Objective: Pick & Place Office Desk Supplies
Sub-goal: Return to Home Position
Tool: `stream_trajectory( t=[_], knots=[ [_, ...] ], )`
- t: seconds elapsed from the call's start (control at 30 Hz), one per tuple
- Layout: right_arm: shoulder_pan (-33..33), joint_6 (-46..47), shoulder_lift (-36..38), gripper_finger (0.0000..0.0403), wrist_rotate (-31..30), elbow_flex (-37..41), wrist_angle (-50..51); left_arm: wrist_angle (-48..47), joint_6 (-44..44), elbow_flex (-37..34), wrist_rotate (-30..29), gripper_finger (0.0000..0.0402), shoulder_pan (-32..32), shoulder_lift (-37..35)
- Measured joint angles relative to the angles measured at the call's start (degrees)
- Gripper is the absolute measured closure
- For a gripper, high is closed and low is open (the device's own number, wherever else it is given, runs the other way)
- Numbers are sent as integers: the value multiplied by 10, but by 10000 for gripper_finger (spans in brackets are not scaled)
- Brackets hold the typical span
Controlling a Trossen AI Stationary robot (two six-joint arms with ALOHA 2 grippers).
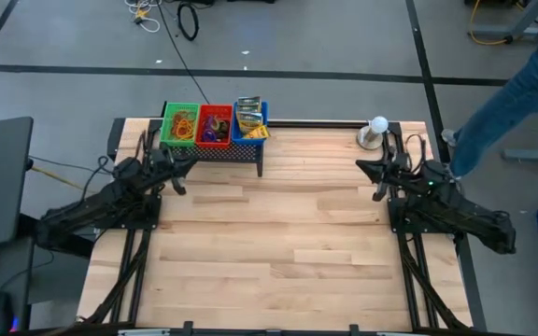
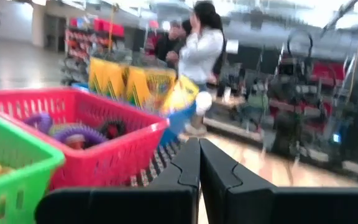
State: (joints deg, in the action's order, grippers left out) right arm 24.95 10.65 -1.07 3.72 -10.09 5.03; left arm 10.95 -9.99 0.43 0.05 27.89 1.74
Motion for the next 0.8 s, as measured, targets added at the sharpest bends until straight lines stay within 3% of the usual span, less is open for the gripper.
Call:
stream_trajectory(
  t=[0.2,0.57,0.8],
  knots=[
    [0,30,0,403,0,95,-104,-21,30,0,-11,397,-14,3],
    [0,-31,-14,403,-41,96,-56,-43,29,0,6,397,-42,6],
    [-3,-45,-26,395,-10,96,-57,-64,60,0,-25,397,-94,6]
  ],
)
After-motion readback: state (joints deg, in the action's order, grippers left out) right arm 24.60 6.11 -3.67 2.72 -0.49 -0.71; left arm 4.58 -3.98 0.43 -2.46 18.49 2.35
